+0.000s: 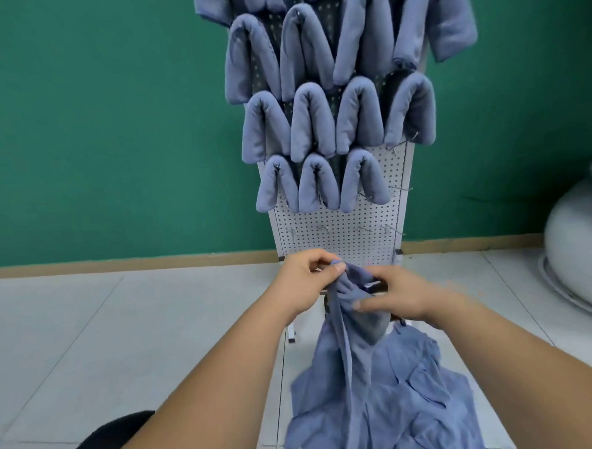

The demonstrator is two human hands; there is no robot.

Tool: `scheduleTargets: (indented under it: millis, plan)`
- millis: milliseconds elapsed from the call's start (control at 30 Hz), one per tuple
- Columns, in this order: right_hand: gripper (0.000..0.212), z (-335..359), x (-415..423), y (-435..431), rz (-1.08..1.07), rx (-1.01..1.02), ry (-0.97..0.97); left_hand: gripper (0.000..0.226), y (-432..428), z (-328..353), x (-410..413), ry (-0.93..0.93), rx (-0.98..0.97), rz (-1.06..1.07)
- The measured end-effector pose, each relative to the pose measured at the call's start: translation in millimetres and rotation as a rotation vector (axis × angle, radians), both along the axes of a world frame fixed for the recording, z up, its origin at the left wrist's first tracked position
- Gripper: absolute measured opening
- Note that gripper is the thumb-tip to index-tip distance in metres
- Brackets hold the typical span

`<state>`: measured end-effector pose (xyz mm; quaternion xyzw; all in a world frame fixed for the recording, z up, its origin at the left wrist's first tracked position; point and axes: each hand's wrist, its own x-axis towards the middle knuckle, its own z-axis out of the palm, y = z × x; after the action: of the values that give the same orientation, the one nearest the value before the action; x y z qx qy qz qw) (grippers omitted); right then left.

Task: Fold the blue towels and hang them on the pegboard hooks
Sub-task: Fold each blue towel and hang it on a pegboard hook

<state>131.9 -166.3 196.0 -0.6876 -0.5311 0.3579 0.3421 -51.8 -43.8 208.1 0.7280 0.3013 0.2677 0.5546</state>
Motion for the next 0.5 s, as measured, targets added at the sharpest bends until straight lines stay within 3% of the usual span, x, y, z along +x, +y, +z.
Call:
scheduleTargets:
  millis: [133, 300, 400, 500]
  plan:
    - [0.017, 51.8, 12.8, -8.3, -0.069, 0.130, -0.001, 0.006, -6.3, 50.1, 12.0, -0.074, -0.008, -0.077]
    - [0.023, 92.9, 27.5, -20.4, -0.111, 0.284, 0.112, 0.010, -7.6, 89.6, 32.8, -0.217, -0.010, 0.006]
    - [0.018, 97.5, 33.5, -23.8, -0.210, 0.364, 0.224, 0.008, -9.9, 83.6, 39.7, -0.222, -0.009, 0.043]
    - [0.018, 89.4, 36.1, -27.3, -0.268, 0.373, 0.167, 0.008, -17.4, 57.7, 43.4, -0.148, -0.012, 0.025]
